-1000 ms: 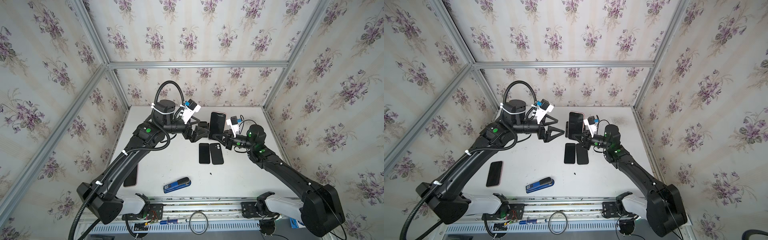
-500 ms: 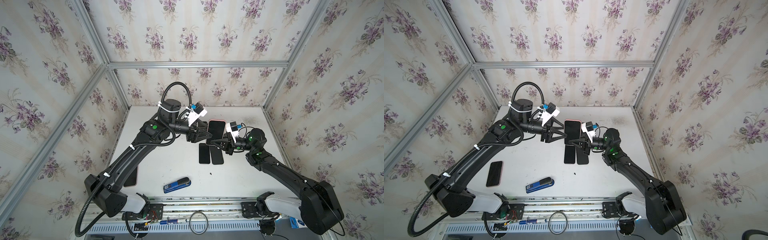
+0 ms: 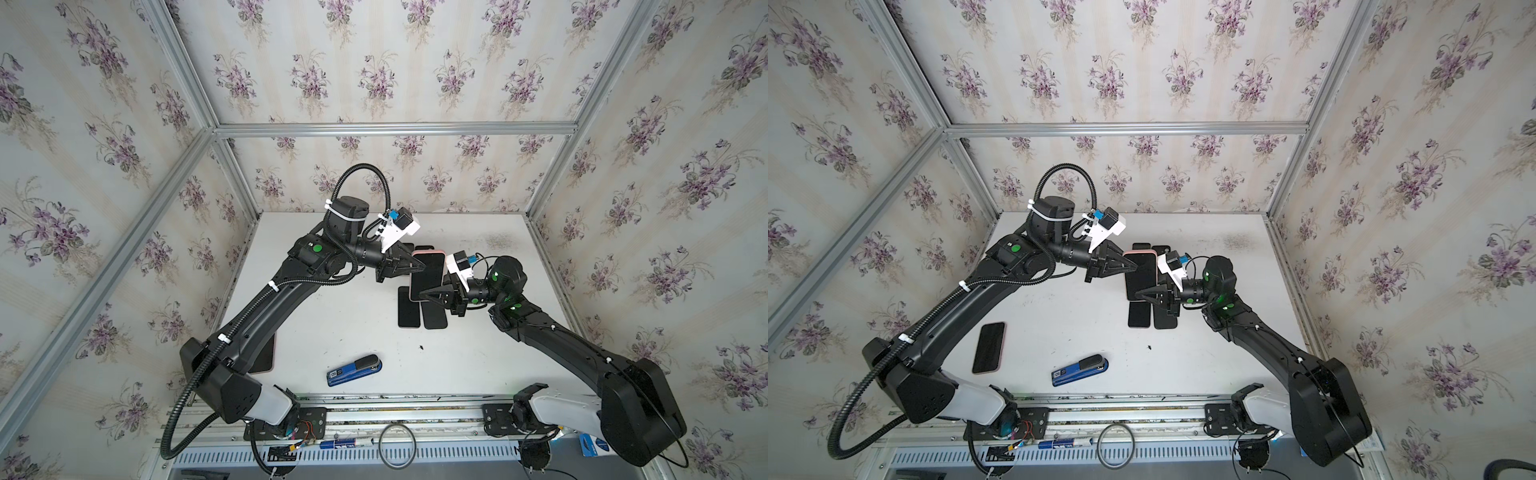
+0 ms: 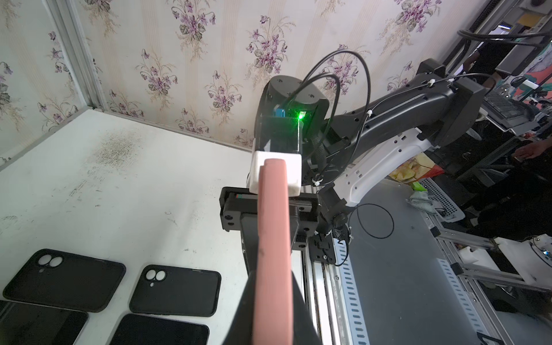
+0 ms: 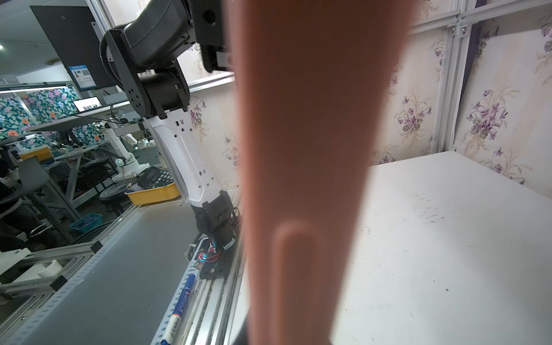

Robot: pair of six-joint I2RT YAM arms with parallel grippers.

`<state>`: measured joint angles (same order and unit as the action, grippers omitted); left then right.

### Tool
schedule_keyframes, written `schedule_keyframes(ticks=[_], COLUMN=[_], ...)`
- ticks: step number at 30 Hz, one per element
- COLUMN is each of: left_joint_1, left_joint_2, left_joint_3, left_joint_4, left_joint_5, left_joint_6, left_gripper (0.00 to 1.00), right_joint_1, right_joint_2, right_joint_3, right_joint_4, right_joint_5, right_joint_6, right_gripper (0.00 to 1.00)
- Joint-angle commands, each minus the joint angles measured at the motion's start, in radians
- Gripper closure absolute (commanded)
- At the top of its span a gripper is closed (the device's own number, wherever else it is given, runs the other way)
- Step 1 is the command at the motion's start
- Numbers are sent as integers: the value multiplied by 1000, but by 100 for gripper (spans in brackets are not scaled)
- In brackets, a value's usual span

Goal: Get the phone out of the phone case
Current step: 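Open and withdraw the right gripper while the left gripper raises the phone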

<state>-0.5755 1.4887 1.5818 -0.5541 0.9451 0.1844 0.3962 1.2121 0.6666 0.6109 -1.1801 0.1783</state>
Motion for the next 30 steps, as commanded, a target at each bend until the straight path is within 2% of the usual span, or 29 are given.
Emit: schedule_keyframes(ticks=[1, 3, 6, 8, 10, 14, 17, 19, 22, 25, 30], left_joint_1=[-7, -7, -7, -6, -4, 30, 81, 89, 89, 89, 73], left_joint_2=[4, 1, -8, -19, -23, -69, -141, -185, -196, -194, -196], left_joint_3=[10, 15, 42, 69, 107, 138, 32, -55, -100, -151, -199], left_joint_4=[-31, -31, -33, -12, 20, 152, 383, 548, 665, 782, 846], left_joint_5=[37, 41, -32, -121, -209, -390, -414, -447, -441, -425, -430], left_joint_6=[-4, -16, -65, -140, -244, -527, -781, -922, -1075, -1202, -1265], left_gripper=[96, 100, 100, 100, 100, 100, 100, 100, 100, 100, 100], right_joint_1=[4, 5, 4, 4, 3, 3, 3, 3, 5, 5, 11], right_joint_2=[3, 1, -26, -65, -112, -244, -325, -348, -330, -280, -179], right_joint_3=[27, 25, -4, -30, -34, 6, 15, 7, 5, -13, -16], right_joint_4=[5, -15, 19, 56, 34, -163, -220, -166, -51, 158, 414], right_joint_5=[13, 48, 165, 298, 433, 636, 686, 661, 596, 550, 508], right_joint_6=[-33, -31, 27, 97, 180, 318, 423, 516, 639, 760, 885], right_gripper=[100, 97, 53, 37, 31, 28, 27, 26, 26, 27, 32])
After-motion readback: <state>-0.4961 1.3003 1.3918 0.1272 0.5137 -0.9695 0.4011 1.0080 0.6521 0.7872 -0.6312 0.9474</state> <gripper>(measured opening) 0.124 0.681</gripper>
